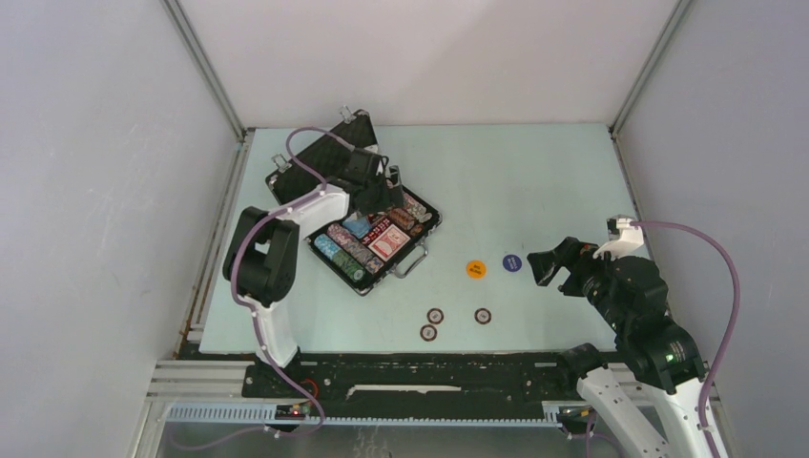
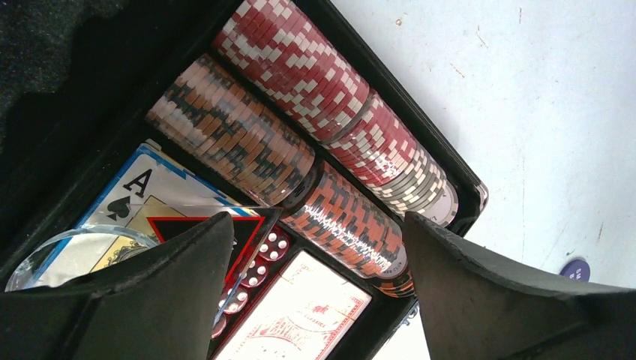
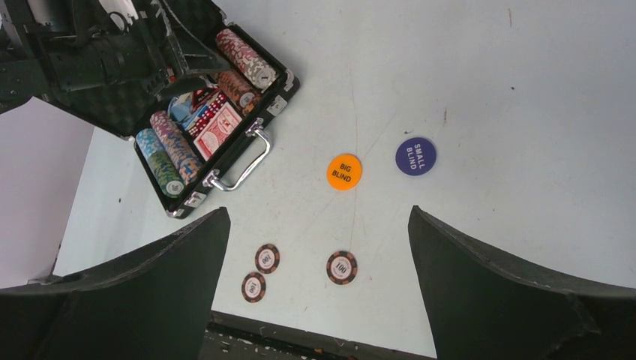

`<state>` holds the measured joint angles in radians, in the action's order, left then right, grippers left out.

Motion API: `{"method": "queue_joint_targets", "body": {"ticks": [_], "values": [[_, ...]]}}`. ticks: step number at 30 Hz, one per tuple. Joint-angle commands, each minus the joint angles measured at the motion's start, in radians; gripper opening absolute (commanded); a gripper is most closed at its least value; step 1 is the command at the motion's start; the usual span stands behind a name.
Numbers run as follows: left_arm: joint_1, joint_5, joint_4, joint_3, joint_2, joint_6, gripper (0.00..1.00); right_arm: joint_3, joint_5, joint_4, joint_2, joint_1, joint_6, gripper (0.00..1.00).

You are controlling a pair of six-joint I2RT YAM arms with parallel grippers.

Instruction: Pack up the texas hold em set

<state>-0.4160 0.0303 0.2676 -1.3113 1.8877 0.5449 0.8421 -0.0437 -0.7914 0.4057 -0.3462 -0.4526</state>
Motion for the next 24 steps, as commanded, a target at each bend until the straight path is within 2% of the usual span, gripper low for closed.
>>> {"method": "queue_joint_targets", "body": {"ticks": [1, 5, 9, 15, 24], "values": [[0.000, -0.027, 0.033, 0.076, -0.048, -0.040, 0.91, -0.005, -0.007, 0.026, -0.001, -0.009, 0.014, 1.00], [-0.001, -0.085, 0.032, 0.133, -0.142, -0.092, 0.96, -0.005, -0.003, 0.028, 0.005, -0.008, 0.014, 0.99], [-0.001, -0.147, 0.085, 0.102, -0.167, -0.189, 0.98, -0.005, -0.003, 0.028, 0.005, -0.010, 0.015, 1.00], [0.001, -0.245, 0.243, -0.047, -0.048, -0.329, 0.94, -0.004, 0.000, 0.028, -0.002, -0.010, 0.015, 0.99], [0.003, -0.192, 0.343, -0.210, 0.061, -0.483, 0.91, -0.005, 0.002, 0.028, -0.007, -0.013, 0.017, 1.00]]}}
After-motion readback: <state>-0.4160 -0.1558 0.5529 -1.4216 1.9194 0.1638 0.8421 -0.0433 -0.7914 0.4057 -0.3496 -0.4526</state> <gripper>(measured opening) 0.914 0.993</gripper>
